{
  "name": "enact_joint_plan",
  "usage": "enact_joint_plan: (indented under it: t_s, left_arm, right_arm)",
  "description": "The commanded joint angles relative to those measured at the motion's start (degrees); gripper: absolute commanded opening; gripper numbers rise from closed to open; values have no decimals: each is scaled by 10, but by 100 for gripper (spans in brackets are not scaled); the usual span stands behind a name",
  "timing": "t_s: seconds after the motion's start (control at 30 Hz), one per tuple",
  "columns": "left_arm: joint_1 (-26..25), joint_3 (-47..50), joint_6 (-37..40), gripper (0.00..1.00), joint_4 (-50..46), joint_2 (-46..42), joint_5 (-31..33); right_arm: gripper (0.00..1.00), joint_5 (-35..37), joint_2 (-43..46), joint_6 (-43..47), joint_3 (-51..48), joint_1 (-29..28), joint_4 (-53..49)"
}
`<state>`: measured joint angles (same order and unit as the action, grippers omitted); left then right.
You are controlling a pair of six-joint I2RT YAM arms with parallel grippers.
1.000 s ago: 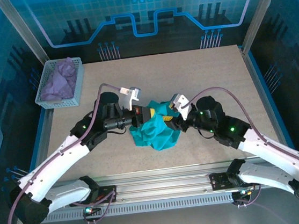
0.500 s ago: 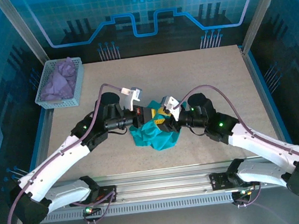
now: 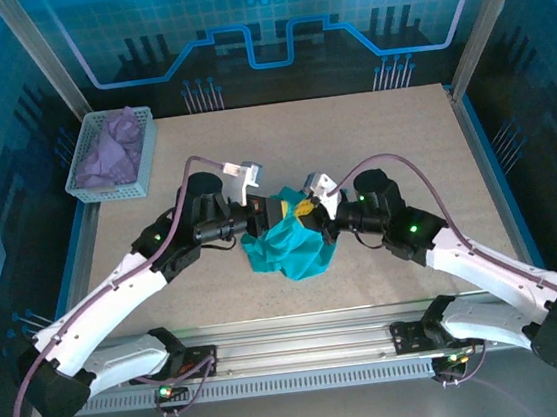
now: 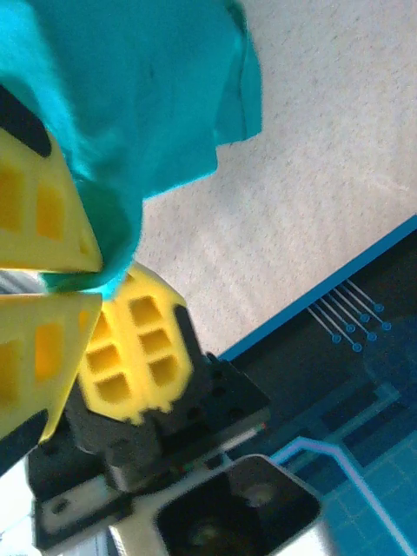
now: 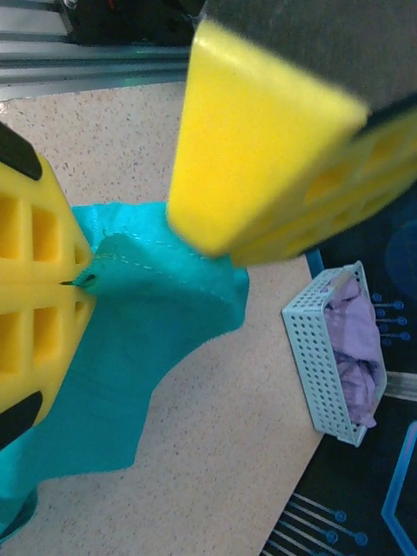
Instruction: Fold the inside-out t-shirt
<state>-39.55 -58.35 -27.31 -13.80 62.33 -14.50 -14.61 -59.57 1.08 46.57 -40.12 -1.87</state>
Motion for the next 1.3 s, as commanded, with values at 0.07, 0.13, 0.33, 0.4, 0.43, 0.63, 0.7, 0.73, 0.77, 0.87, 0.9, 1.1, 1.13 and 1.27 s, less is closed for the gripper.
enact_joint_plan:
  t_s: [0.07,0.13,0.33,0.4,0.43,0.63,0.7,0.73,0.77,0.87,0.9,1.1,1.13,1.27]
  left_arm:
    - [6,38,53,38,-17,-66,109]
    - [21,65,53,42,-18,-81,116]
    - [54,91,36,49,-26,-59,55]
    - [54,89,43,50,-31,-46,39]
    - [53,90,46,50,-33,-39,33]
    - [54,85,55,52,-31,3,23]
    - [54,81,59,51,-26,17,28]
    - [54,78,60,51,-25,23,33]
    - [53,76,62,50,-22,28,34]
    - [53,70,69,50,-18,41,32]
    - [54,67,70,50,-17,45,27]
    - [53,61,76,55,-5,65,3]
    - [51,60,78,56,-4,66,1]
    - [44,49,91,60,-8,78,11]
  right_arm:
    - [0,-94,26,-35,-17,62,30]
    - [0,-105,28,-34,-21,70,31]
    - [0,-121,30,-38,-23,86,32]
    - [0,-119,31,-39,-24,87,32]
    - [0,-119,31,-39,-24,87,33]
    - [0,-126,31,-42,-21,88,34]
    - [0,-125,32,-41,-21,89,32]
    - [0,-125,33,-40,-22,88,30]
    - [0,-123,35,-40,-22,89,29]
    - [0,-123,38,-40,-25,89,32]
    - [0,-124,38,-41,-25,89,33]
    - [0,-125,35,-40,-23,89,31]
    - [0,-125,35,-40,-23,90,31]
    - [0,-126,32,-40,-21,90,33]
